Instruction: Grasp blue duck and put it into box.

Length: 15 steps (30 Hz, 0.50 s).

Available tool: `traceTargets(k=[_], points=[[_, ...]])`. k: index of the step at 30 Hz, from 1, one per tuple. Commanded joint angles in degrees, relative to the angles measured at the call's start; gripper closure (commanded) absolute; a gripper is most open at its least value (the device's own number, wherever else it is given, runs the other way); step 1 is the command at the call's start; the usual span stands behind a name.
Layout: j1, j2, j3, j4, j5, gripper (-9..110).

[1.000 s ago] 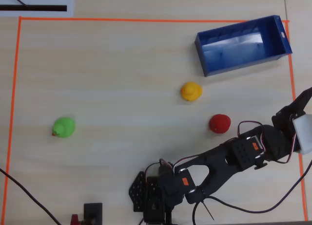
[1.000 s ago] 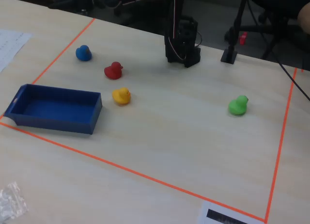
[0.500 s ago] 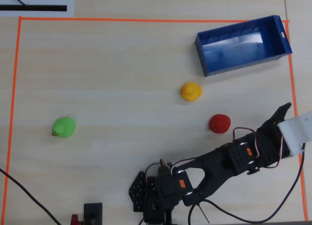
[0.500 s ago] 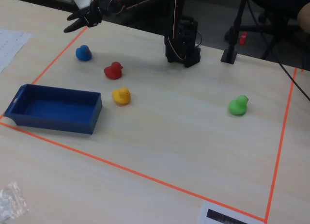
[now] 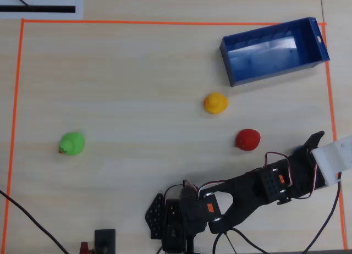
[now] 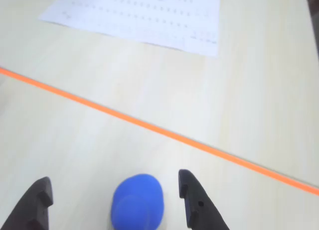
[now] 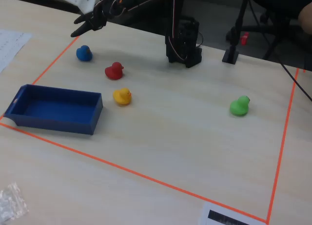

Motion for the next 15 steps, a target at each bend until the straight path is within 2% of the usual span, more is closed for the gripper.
traceTargets(k=[1, 15], points=[[0.4, -0.7, -1.7, -2.9, -0.1, 68], [-0.2, -8.1, 4.9, -11.8, -2.2, 68]])
